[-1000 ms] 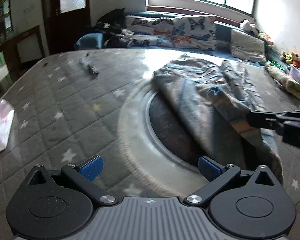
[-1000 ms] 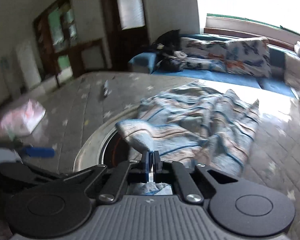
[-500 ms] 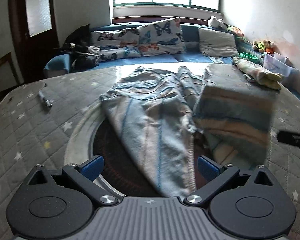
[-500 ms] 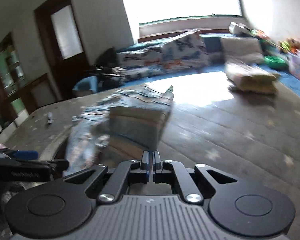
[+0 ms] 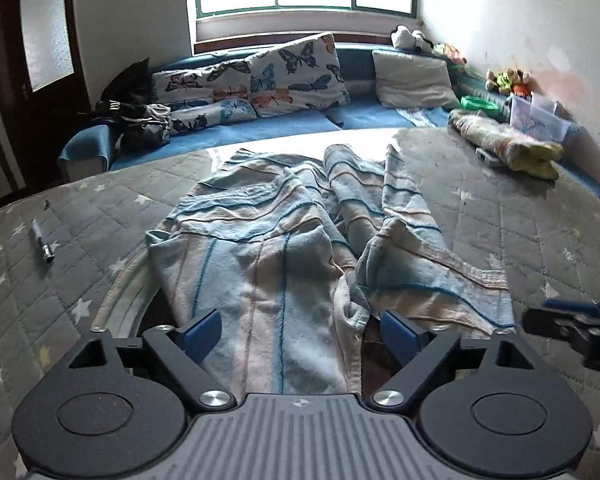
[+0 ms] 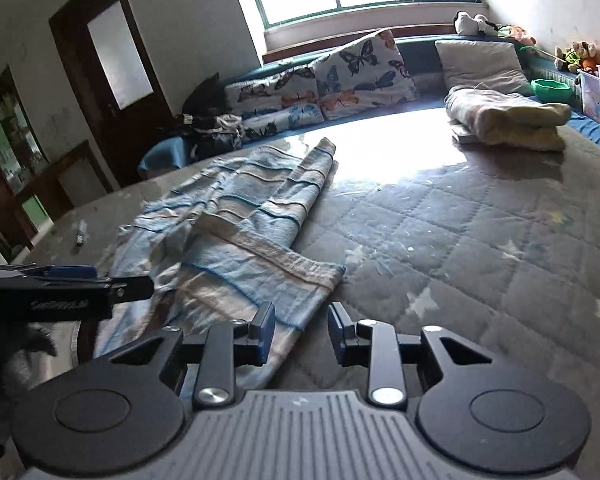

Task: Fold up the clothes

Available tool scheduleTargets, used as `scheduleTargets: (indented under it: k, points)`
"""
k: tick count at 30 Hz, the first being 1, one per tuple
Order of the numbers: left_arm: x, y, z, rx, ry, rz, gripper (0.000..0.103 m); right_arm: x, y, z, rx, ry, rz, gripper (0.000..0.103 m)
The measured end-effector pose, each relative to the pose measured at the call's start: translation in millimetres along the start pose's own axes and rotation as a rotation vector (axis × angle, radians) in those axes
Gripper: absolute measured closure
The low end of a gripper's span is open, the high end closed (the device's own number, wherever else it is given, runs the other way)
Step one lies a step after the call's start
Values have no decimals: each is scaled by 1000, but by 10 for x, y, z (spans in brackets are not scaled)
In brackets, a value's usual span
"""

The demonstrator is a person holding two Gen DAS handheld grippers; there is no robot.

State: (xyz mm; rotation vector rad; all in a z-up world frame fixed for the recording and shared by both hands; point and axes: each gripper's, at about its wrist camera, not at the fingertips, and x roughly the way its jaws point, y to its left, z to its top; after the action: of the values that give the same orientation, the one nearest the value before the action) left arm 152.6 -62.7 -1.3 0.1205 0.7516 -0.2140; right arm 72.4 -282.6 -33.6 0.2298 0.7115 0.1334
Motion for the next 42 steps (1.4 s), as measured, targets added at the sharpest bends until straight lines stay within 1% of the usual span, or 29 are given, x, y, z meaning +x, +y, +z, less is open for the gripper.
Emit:
scheduleTargets:
  k: [3, 4, 5, 6, 8, 9, 10, 11, 12, 13, 14, 18, 23, 25, 27, 34, 38, 42]
  points:
    - [97, -13, 6, 12, 16, -32, 28, 200, -4, 48, -26, 11, -47, 73]
    - [131, -12, 3, 13, 21, -44, 32, 244, -5, 54, -34, 10, -55, 73]
    - [162, -6, 1, 12, 27, -53, 38, 285, 4, 62, -47, 3, -61, 72]
    - [192, 0, -1, 10, 33, -62, 42, 311, 20, 70, -62, -2, -66, 72]
    - [224, 14, -18, 8, 39, -93, 56, 333, 51, 76, -83, 0, -66, 72]
    - [238, 21, -27, 7, 42, -110, 60, 330, 66, 71, -95, 4, -55, 74]
    - [232, 15, -33, 14, 37, -119, 66, 327, 81, 65, -107, 8, -44, 81]
    - [219, 4, -39, 24, 31, -126, 74, 319, 93, 56, -116, 12, -33, 94]
    - [206, -6, -44, 34, 24, -132, 79, 306, 95, 44, -115, 12, -28, 98]
    - [190, -11, -41, 33, 22, -142, 88, 295, 89, 39, -110, 9, -28, 99]
    - [172, -12, -36, 29, 18, -145, 90, 272, 77, 38, -102, 2, -30, 100]
    - [60, 15, -31, 30, -18, -134, 94, 76, -11, 70, -61, -59, -49, 100]
    - [-197, 176, -13, -33, -73, -111, 95, -196, -123, 76, -44, -117, -98, 100]
    - [-340, 281, -41, -60, -101, -90, 95, -299, -171, 47, -36, -129, -113, 101]
    - [-461, 398, -89, -92, -113, -69, 95, -411, -222, -5, -34, -139, -129, 101]
    - [-884, 802, -384, -201, -130, -2, 96, -728, -375, -226, 0, -164, -176, 101]
    - [-1125, 917, -601, -236, -133, 16, 97, -888, -389, -362, 11, -177, -193, 101]
    - [-1362, 933, -831, -252, -127, 14, 97, -1043, -409, -477, 20, -188, -204, 101]
